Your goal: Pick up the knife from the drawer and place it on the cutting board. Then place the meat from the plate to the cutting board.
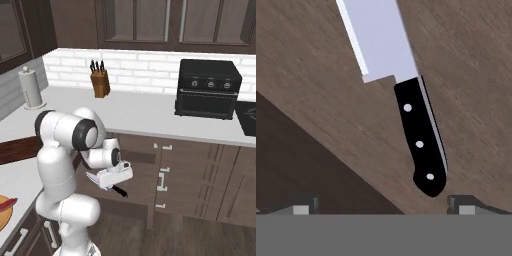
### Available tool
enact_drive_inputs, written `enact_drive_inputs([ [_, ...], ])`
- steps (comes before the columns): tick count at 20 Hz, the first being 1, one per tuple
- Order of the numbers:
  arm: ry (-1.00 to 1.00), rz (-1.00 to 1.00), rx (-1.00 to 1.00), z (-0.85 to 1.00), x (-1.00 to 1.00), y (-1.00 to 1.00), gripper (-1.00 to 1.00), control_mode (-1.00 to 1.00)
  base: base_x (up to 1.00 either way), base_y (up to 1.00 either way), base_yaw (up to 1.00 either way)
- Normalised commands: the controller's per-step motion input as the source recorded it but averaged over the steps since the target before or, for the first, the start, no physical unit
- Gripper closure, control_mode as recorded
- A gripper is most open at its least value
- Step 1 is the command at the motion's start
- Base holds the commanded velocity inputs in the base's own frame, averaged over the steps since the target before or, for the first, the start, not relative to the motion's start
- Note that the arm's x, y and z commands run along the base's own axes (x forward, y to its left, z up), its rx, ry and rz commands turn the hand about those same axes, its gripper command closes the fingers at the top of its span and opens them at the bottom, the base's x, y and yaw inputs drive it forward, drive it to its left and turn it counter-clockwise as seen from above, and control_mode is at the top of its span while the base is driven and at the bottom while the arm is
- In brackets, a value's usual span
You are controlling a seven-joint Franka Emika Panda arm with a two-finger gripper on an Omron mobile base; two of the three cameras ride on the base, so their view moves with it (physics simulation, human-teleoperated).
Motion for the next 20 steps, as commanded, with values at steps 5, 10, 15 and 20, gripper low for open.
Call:
enact_drive_inputs([
  [5, 0.0, 0.0, 0.02, -0.19, 0.16, 0.0, -1.0, -1.0, 0.0, 0.0, 0.0],
  [10, 0.0, 0.0, 0.0, -0.27, 0.18, 0.0, -1.0, -1.0, 0.0, 0.0, 0.0],
  [15, 0.0, 0.0, 0.0, -0.28, 0.19, 0.0, -1.0, -1.0, 0.0, 0.0, 0.0],
  [20, 0.0, 0.0, 0.02, -0.12, 0.26, 0.0, -1.0, -1.0, 0.0, 0.0, 0.0],
])
